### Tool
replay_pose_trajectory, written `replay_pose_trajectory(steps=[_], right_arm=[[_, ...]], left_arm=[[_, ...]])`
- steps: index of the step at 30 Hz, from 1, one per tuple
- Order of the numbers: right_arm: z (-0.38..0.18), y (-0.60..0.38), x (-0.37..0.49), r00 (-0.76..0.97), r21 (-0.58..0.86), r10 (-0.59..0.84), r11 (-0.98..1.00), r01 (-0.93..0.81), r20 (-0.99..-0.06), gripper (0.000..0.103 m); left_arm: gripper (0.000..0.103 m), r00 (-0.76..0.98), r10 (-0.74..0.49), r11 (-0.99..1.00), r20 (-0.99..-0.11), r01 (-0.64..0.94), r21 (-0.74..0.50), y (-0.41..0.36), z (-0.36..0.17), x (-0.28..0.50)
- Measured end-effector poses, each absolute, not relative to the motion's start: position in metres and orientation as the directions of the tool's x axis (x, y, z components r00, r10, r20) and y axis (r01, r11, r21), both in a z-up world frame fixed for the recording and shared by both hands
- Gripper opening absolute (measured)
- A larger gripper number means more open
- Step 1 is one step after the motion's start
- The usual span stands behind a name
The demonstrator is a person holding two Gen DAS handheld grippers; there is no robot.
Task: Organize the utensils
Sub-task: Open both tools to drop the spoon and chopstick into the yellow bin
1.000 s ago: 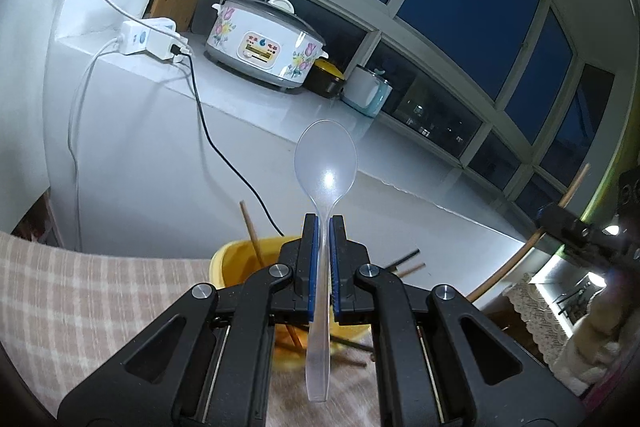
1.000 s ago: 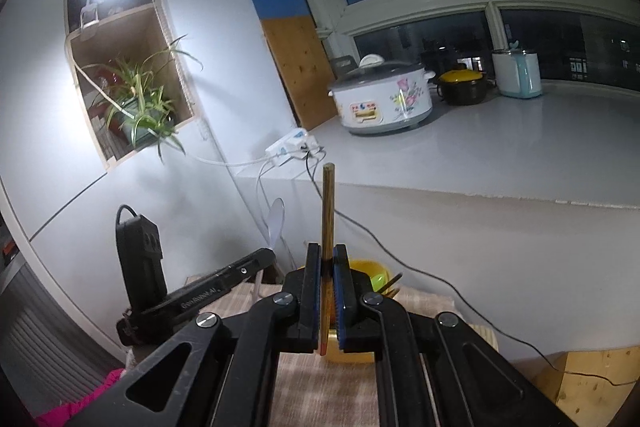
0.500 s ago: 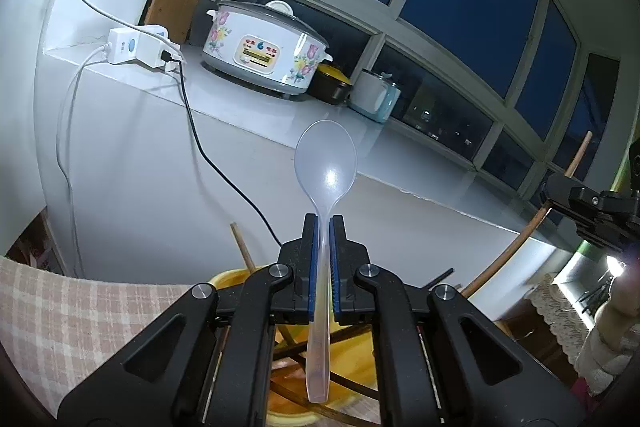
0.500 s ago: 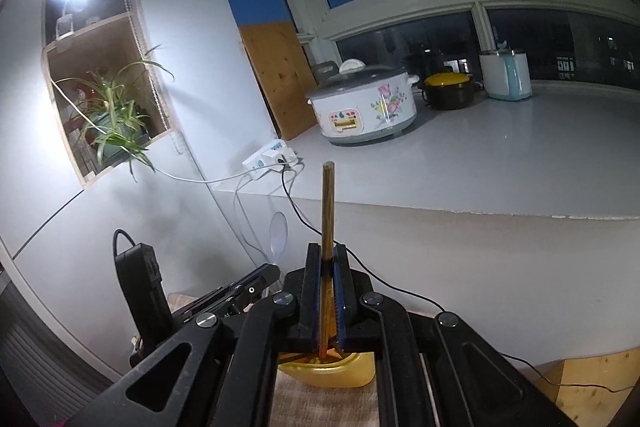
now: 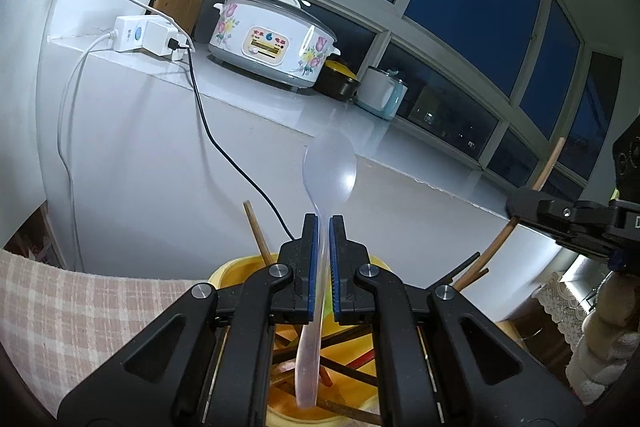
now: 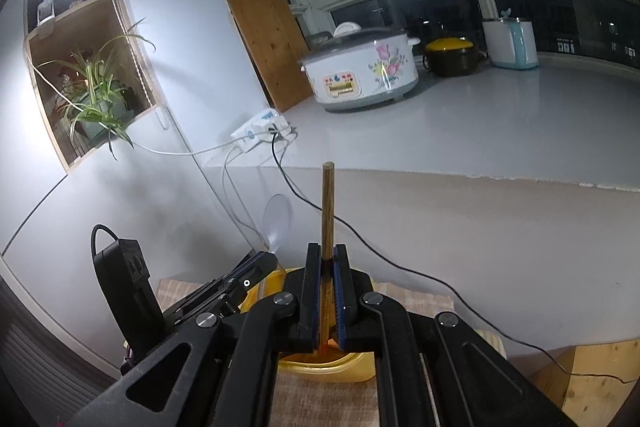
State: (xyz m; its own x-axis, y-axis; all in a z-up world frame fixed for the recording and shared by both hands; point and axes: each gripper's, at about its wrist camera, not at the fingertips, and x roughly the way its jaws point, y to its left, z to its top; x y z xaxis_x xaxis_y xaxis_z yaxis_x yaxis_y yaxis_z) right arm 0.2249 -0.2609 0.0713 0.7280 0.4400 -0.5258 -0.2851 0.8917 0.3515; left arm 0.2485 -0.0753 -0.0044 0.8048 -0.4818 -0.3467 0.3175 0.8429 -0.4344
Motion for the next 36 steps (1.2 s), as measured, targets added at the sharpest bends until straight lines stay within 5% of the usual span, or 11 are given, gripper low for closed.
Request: replay_pose_trajectory(steps=[7, 13, 15, 19, 23, 28, 30, 32, 36], right_arm=[[0.055, -0.25, 0.228, 0.686, 0.367, 0.467, 0.88, -0.301, -0.558, 0.003], [0.038, -0.241, 0.23, 0.657, 0.365, 0.466, 0.882, -0.297, -0.593, 0.014], [0.034, -0.239, 0.229, 0.654, 0.36, 0.464, 0.884, -0.298, -0.598, 0.027], [0.029, -0.236, 0.226, 0.656, 0.335, 0.441, 0.896, -0.291, -0.613, 0.027], [0.031, -0.236, 0.223, 0.67, 0.314, 0.417, 0.908, -0.278, -0.614, 0.042], [0.036, -0.237, 0.214, 0.695, 0.28, 0.387, 0.921, -0.269, -0.605, 0.046], [0.038, -0.239, 0.209, 0.712, 0.267, 0.371, 0.928, -0.261, -0.596, 0.058], [0.041, -0.24, 0.204, 0.722, 0.254, 0.36, 0.932, -0.257, -0.59, 0.059], [0.045, -0.244, 0.193, 0.738, 0.245, 0.348, 0.937, -0.25, -0.578, 0.068]], left_arm=[[0.004, 0.798, -0.492, 0.84, -0.348, 0.329, -0.431, -0.073, -0.002, 0.237], [0.004, 0.795, -0.488, 0.843, -0.359, 0.323, -0.43, -0.067, 0.0, 0.226], [0.004, 0.8, -0.481, 0.85, -0.36, 0.324, -0.415, -0.066, 0.002, 0.22], [0.004, 0.807, -0.467, 0.862, -0.361, 0.326, -0.388, -0.063, 0.006, 0.211], [0.004, 0.815, -0.458, 0.866, -0.354, 0.321, -0.383, -0.057, 0.011, 0.203], [0.004, 0.824, -0.444, 0.874, -0.351, 0.312, -0.373, -0.048, 0.015, 0.193], [0.015, 0.826, -0.438, 0.877, -0.355, 0.305, -0.372, -0.044, 0.017, 0.188], [0.026, 0.831, -0.432, 0.879, -0.352, 0.299, -0.372, -0.04, 0.018, 0.182], [0.029, 0.842, -0.412, 0.891, -0.348, 0.292, -0.348, -0.034, 0.024, 0.171]])
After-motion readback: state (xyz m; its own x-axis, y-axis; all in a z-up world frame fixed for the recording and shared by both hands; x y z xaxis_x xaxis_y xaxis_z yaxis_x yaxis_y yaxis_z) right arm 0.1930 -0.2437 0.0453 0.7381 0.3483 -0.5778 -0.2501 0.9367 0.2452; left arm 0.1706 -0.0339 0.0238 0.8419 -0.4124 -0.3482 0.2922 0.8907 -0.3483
